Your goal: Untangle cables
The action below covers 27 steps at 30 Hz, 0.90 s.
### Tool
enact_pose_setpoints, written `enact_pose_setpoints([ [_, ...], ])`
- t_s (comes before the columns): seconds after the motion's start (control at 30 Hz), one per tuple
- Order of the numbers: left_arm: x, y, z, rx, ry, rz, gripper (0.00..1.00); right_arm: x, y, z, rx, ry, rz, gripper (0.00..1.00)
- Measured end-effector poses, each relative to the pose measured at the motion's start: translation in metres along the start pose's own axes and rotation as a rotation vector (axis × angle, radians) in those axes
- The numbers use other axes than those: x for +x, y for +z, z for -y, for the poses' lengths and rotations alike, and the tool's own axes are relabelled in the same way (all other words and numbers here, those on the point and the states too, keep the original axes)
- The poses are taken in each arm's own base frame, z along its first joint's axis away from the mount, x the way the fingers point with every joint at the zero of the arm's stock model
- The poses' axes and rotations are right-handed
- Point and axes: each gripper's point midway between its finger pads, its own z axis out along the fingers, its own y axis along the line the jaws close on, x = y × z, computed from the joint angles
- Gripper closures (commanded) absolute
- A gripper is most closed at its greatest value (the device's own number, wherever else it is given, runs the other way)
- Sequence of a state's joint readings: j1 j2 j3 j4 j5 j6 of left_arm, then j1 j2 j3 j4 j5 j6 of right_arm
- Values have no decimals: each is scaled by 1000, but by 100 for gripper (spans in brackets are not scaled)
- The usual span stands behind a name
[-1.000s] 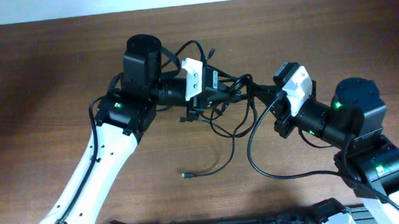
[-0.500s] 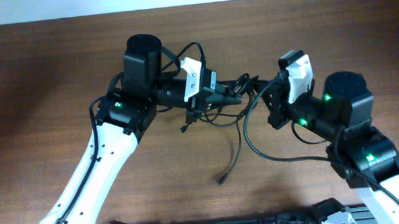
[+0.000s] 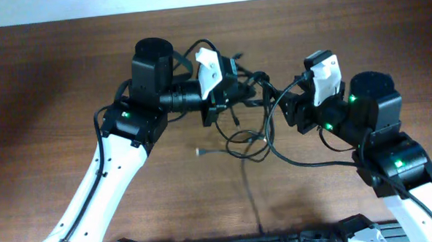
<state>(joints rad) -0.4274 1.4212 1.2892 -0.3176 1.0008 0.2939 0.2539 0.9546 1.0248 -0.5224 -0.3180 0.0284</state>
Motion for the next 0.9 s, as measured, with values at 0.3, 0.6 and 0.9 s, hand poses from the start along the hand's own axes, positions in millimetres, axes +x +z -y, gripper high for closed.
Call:
enact_pose_setpoints([
  [0.3,6,-2,-21,-120,-26,-33,100,-14,-26,-24,-86,-146,84,31],
  [0.6,-6,-1,8,52,-8,28,100,-16,-26,-27,-100,-205,95,31],
  [0.9,-13,-3,29,175,-2,66,100,-21,-20,-29,-122,-232,110,77],
])
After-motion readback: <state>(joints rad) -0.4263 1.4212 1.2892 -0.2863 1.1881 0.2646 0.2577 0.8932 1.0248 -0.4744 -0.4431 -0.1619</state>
